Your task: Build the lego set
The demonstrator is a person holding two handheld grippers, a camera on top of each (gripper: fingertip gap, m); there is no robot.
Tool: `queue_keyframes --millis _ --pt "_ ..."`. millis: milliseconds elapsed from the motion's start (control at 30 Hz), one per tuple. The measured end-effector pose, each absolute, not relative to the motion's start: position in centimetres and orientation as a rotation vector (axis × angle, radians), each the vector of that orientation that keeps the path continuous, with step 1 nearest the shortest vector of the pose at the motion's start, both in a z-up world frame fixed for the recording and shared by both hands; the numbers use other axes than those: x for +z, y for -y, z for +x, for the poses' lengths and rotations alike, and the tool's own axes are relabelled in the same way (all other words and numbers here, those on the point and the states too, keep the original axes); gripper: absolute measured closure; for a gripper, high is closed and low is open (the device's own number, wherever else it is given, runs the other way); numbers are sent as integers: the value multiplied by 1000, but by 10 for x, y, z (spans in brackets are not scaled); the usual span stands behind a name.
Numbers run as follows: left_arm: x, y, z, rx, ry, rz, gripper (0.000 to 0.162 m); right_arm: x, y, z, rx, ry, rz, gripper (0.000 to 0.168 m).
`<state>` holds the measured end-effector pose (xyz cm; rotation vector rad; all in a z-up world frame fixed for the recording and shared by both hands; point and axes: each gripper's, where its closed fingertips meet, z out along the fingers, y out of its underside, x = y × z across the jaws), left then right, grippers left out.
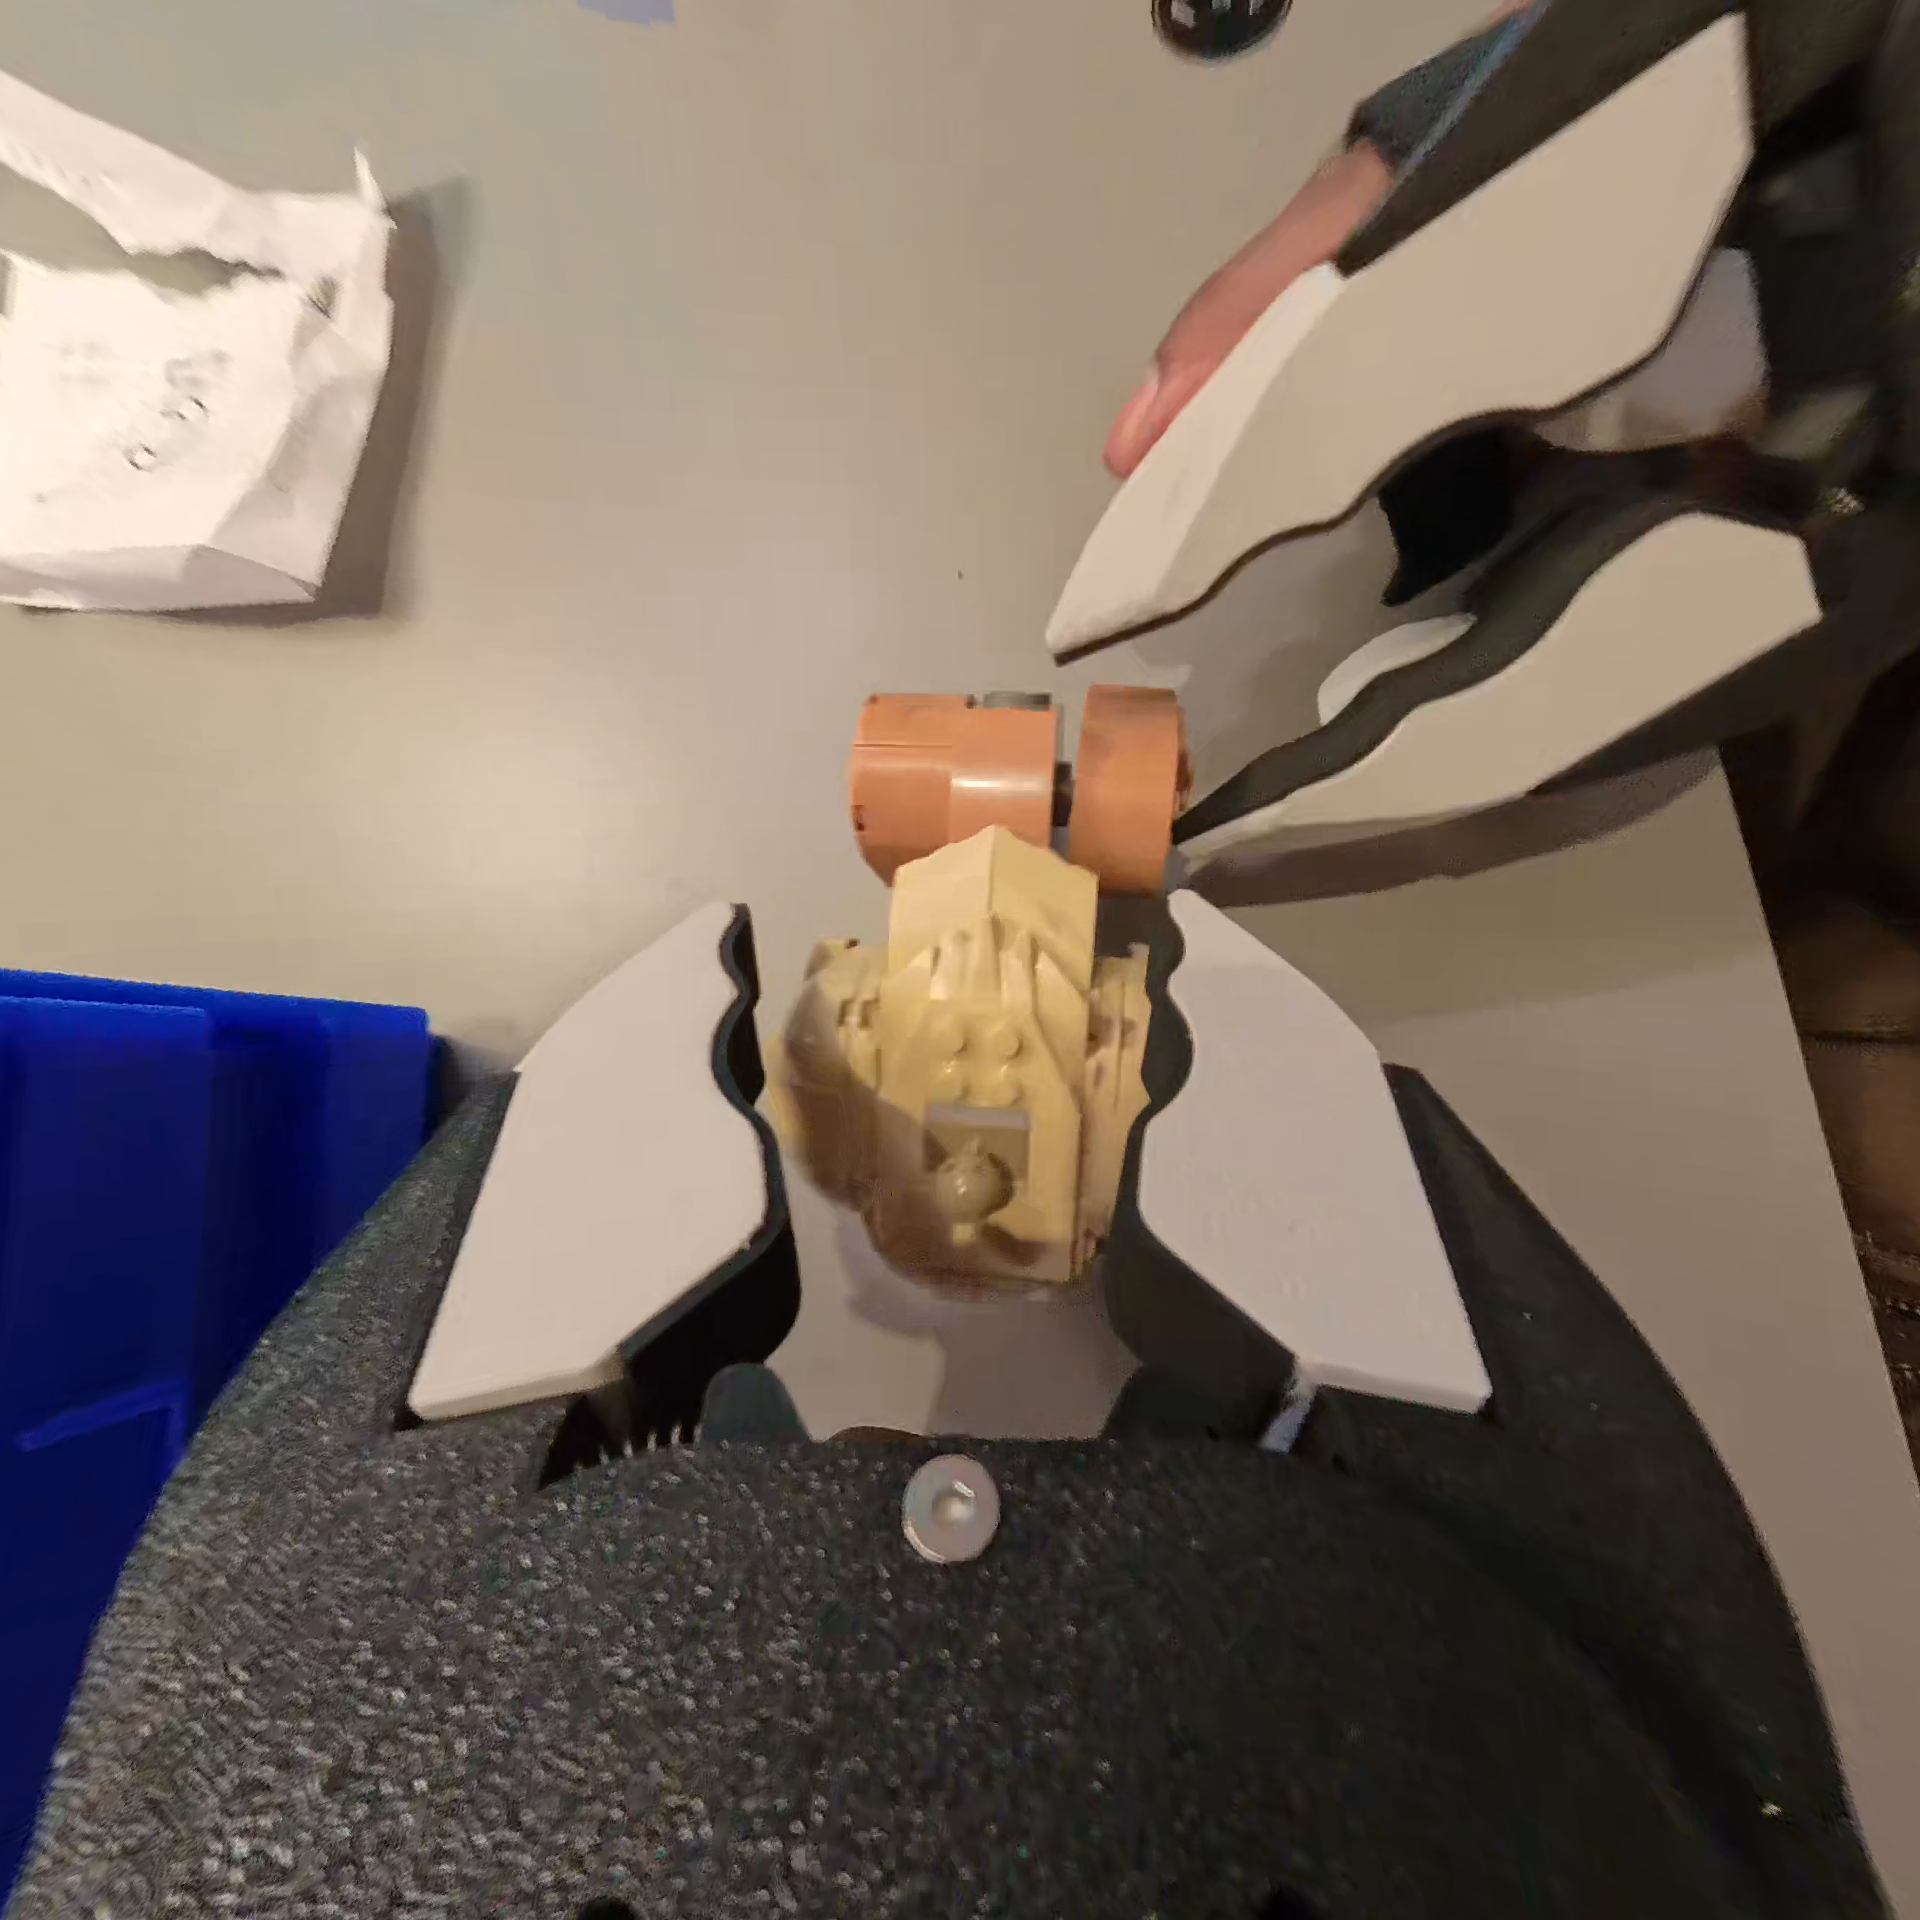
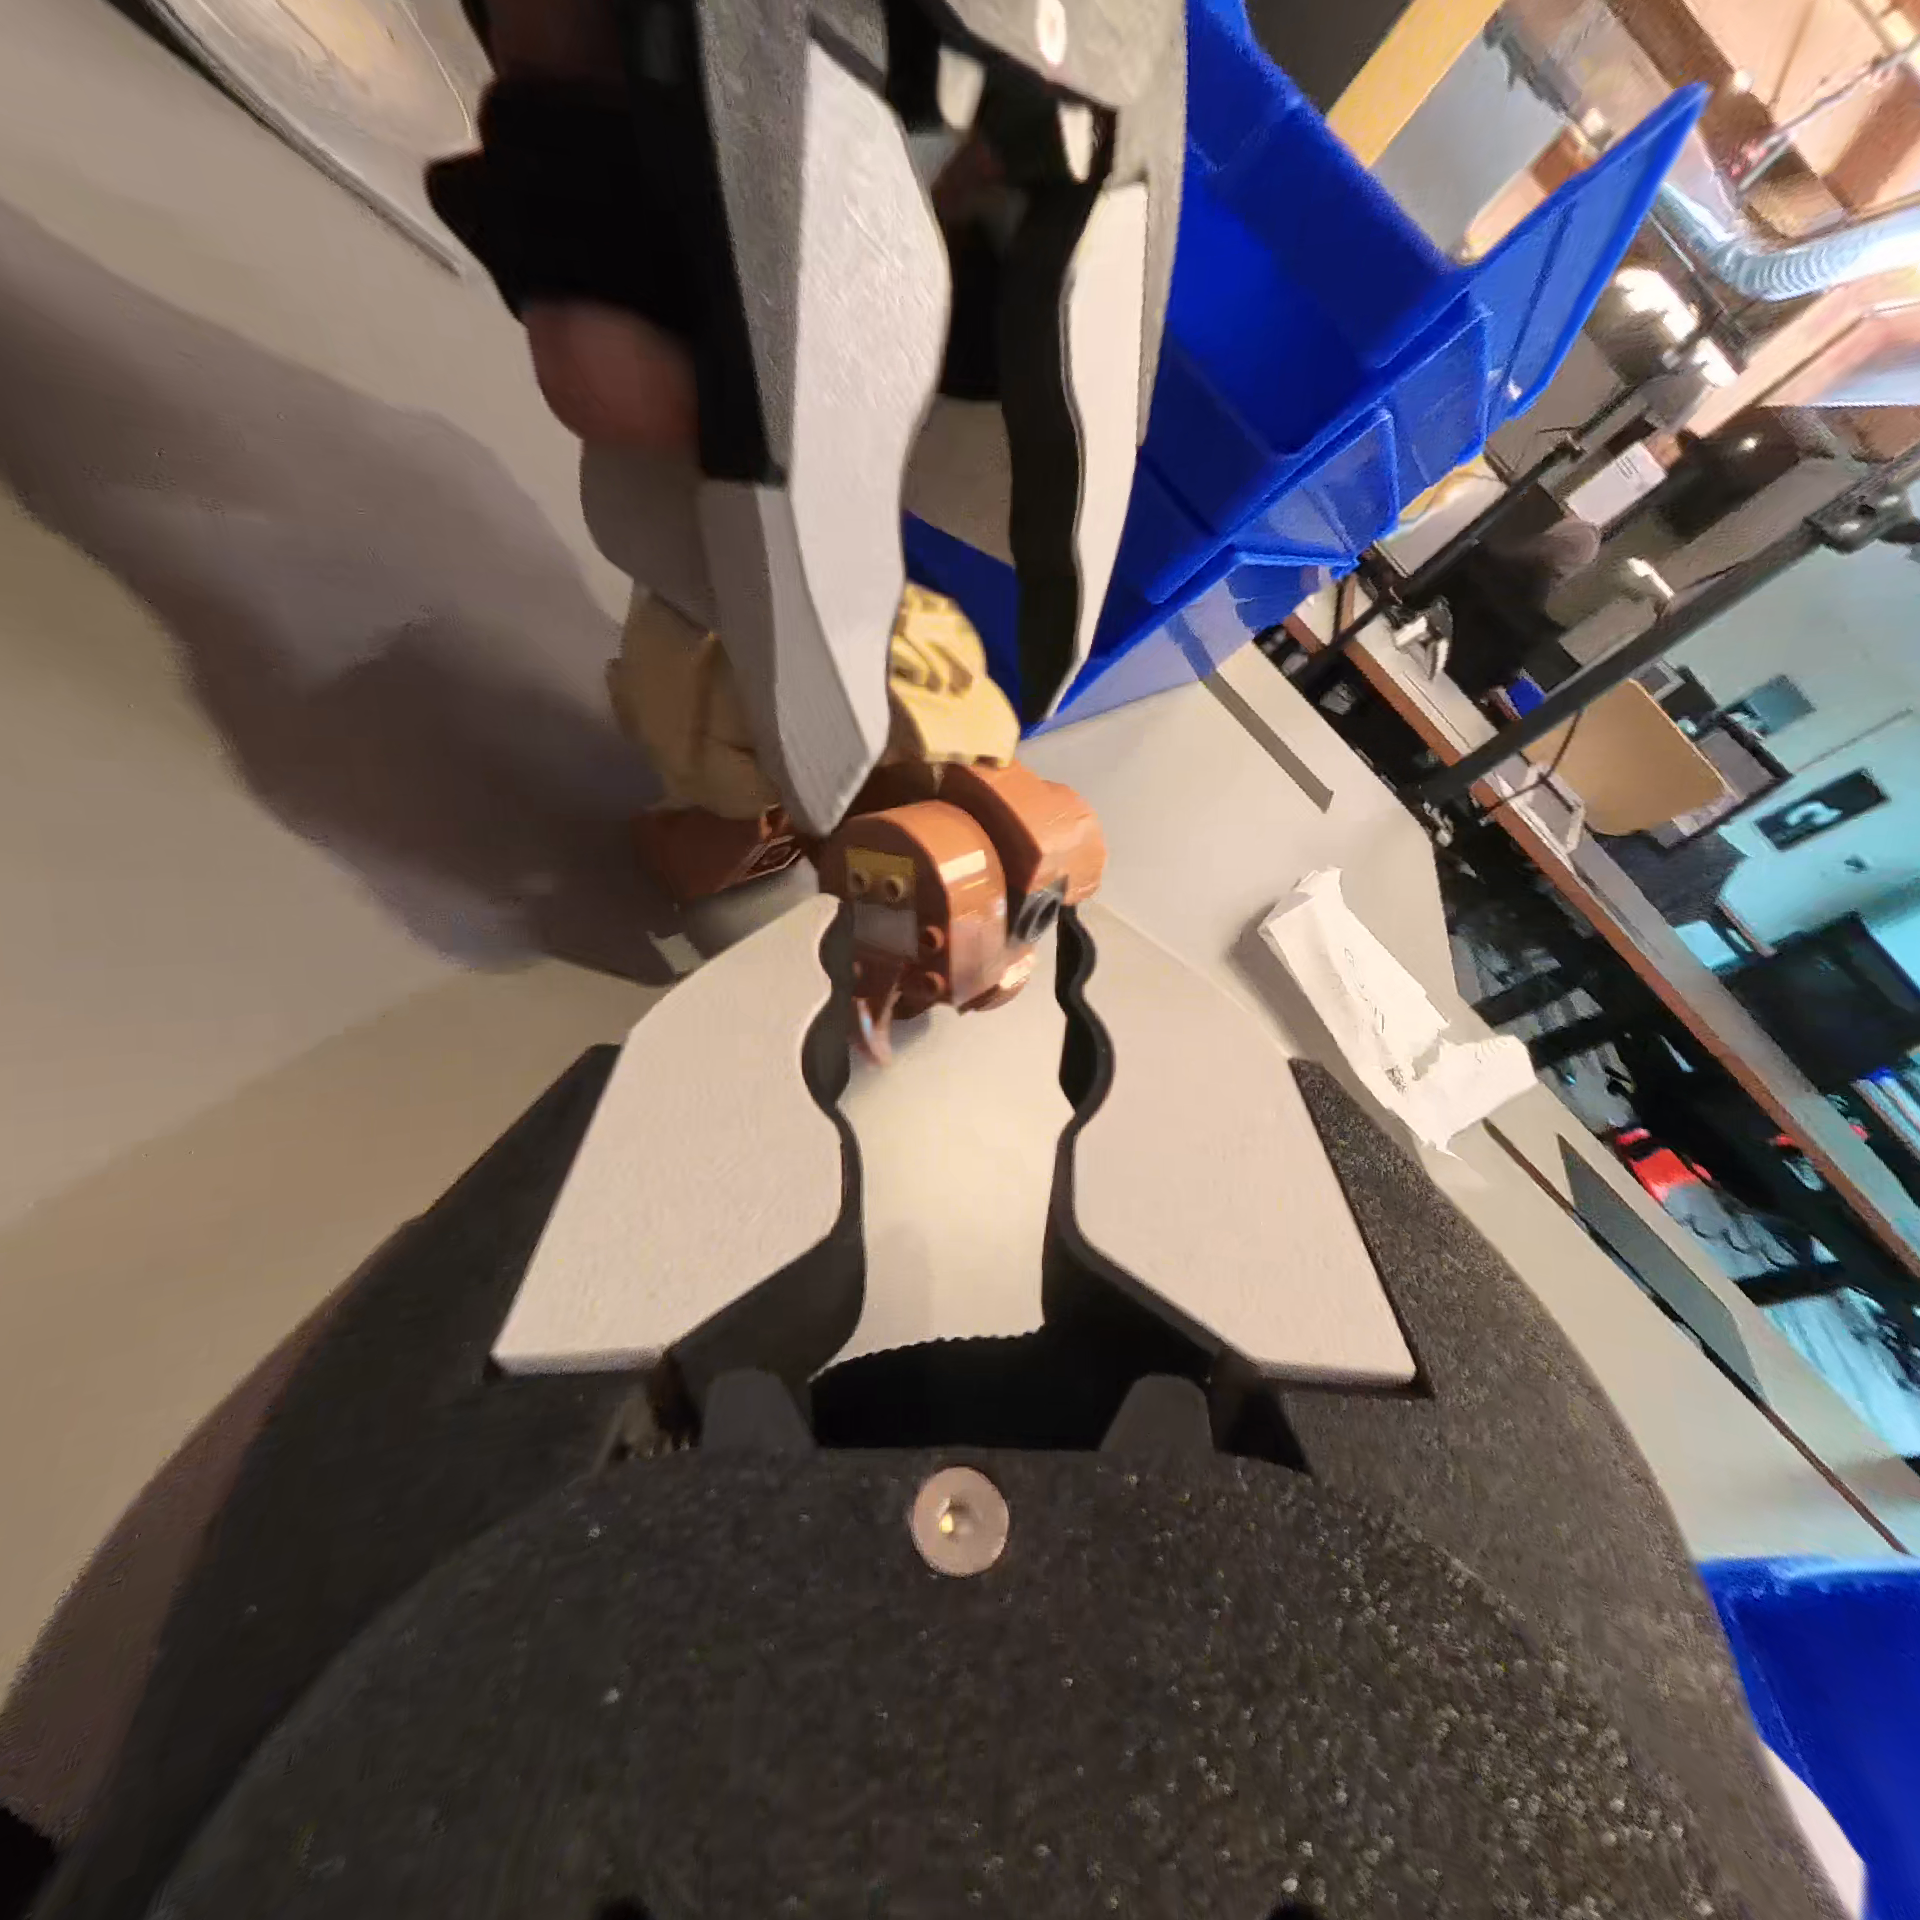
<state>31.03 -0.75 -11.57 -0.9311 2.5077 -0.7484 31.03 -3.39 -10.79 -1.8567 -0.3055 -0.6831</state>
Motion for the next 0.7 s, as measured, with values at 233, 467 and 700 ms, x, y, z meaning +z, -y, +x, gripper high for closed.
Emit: queue_keyframes --millis 233,467,700 --pt "-123 2 310 -714 -2427 -1101 96 -119 24 315 -965 304 -1914 127" --pt "-120 0 297 -802 -2385 -1225 100 -121 13 317 -1098 372 -1880 128" --pt "-115 -4 291 -784 -2388 -1148 108 -121 9 316 -1085 411 -1871 129"
